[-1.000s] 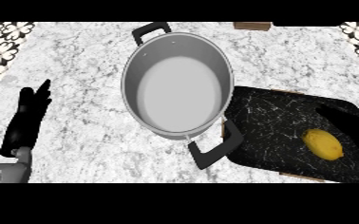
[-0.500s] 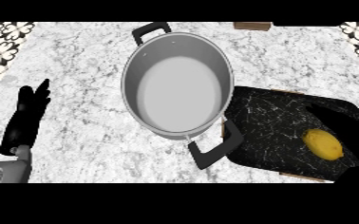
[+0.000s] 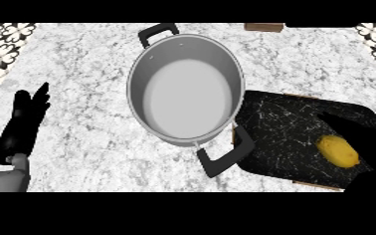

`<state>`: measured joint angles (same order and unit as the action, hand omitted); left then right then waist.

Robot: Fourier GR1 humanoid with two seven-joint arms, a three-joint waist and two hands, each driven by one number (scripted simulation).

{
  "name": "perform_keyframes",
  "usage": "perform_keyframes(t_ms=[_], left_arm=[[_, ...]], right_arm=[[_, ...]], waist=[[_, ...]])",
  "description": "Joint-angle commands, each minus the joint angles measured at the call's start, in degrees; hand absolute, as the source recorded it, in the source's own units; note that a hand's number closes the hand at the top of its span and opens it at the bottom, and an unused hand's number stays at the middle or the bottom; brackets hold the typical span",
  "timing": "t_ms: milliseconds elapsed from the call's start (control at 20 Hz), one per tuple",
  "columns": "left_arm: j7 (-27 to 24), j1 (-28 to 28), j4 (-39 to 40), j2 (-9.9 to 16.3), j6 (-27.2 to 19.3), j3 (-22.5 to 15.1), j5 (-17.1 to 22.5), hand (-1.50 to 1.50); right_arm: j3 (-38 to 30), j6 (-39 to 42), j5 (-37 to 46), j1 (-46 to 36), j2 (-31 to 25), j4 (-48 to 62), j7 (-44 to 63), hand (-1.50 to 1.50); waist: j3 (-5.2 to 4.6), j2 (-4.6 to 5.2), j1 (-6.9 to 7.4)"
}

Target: Pick the lemon from the tray and place it in the pot

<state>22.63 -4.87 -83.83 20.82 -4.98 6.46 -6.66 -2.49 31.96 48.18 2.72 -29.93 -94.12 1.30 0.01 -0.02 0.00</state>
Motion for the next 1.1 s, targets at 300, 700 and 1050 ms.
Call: perform_keyframes(t_ms=[300,700,1050], left_arm=[[-4.53,0.79,2.17,-4.0,0.02,1.32,-3.04,0.0],[1.56,-1.48,-0.22,-4.03,1.51,1.0,-3.99,0.0],[-0.68,-1.87,1.39,-5.13,0.79,1.76,-5.24,0.0]], right_arm=[[-1.01,1.53,3.6,-6.88,3.38,7.8,-1.03,-1.5],[-0.82,-8.75,7.78,-6.72,2.62,10.46,-10.13,1.5],[-1.25,-12.8,10.14,-6.6,4.25,7.4,-11.2,1.5]], waist=[[-0.01,0.03,0.14],[0.01,0.03,0.14],[-0.01,0.02,-0.01]])
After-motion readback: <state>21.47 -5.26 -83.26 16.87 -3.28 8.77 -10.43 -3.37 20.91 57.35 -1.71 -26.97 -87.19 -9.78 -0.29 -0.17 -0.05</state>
